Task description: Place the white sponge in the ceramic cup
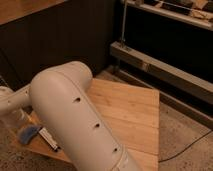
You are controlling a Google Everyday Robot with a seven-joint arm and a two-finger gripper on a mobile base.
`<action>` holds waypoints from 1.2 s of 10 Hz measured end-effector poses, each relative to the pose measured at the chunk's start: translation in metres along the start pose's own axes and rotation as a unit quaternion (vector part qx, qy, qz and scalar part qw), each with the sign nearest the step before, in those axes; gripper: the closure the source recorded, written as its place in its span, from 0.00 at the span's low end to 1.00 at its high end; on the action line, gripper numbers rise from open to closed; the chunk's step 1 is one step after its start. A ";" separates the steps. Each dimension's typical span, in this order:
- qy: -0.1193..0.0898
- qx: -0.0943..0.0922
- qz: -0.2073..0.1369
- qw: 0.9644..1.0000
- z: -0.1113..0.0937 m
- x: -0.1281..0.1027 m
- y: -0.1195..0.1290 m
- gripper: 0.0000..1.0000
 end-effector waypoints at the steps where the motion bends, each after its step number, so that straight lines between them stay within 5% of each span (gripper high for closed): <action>1: 0.000 -0.001 -0.018 1.000 0.000 0.000 0.002 0.35; 3: 0.008 0.008 -0.116 0.993 -0.003 -0.003 0.003 0.35; 5: 0.015 0.019 -0.194 0.981 -0.007 -0.008 0.009 0.35; 9: 0.020 0.018 -0.223 0.974 -0.007 -0.008 0.009 0.35; 11: 0.001 0.001 -0.261 0.965 -0.009 -0.014 0.018 0.35; 12: -0.028 -0.006 -0.318 0.948 -0.012 -0.026 0.023 0.35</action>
